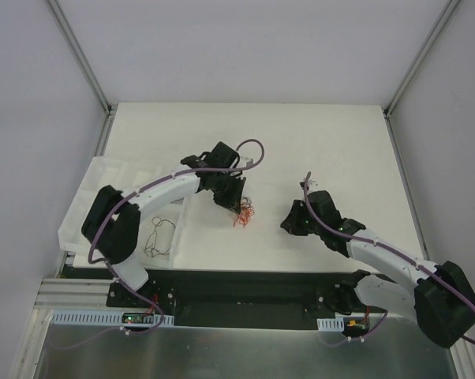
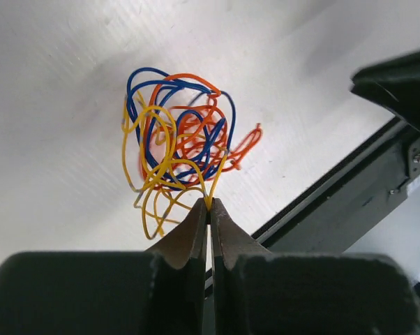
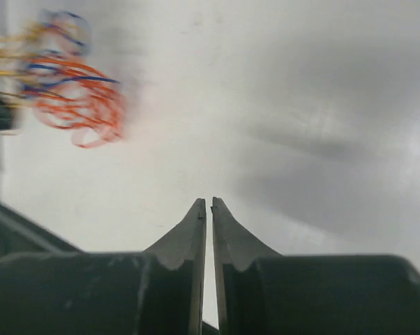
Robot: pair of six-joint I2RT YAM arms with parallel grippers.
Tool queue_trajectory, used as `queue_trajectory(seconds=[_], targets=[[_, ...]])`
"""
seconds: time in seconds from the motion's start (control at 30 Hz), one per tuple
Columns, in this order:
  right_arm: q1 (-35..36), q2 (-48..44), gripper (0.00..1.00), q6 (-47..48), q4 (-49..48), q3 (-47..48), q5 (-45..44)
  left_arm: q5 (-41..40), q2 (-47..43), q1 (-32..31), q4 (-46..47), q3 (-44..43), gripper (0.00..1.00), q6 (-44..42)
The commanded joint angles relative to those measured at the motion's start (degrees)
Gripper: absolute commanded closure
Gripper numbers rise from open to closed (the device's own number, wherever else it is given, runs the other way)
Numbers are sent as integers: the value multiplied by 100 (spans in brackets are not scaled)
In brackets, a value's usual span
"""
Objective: Untangle the cables
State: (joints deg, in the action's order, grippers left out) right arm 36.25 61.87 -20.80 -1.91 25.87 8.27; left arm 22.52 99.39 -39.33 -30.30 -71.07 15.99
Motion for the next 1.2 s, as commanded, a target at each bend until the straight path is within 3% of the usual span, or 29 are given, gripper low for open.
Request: queue_trajectory(seconds=[0.0, 0.07, 0.2, 0.3, 0.37, 0.63, 0.93, 1.17], targets=[[22, -508, 88, 515, 1289, 182, -1698, -345, -1429, -22, 453, 320, 100, -281], [31, -719, 80, 568, 1028, 77, -1313, -179, -1895, -48, 779, 567, 100, -53], [154, -1385, 50, 472, -604, -511, 110, 620, -2021, -48, 754, 533, 100, 526], [417, -1861, 30, 427, -1696, -942, 386, 911, -1880, -48, 518, 401, 100, 984], [471, -2046, 24, 427, -1926, -1083, 342, 1121, -1705, -57, 385, 322, 100, 1195], [567, -1635, 25, 164, -2462, -1084, 509, 1448, -1212, -66, 341, 155, 100, 1688], [708, -844, 48, -21, -2989, -899, 438, 1448, -1203, -92, 341, 207, 100, 1688], [901, -378, 51, -126, -3421, -750, 395, 1527, -1177, -127, 341, 243, 100, 1653]])
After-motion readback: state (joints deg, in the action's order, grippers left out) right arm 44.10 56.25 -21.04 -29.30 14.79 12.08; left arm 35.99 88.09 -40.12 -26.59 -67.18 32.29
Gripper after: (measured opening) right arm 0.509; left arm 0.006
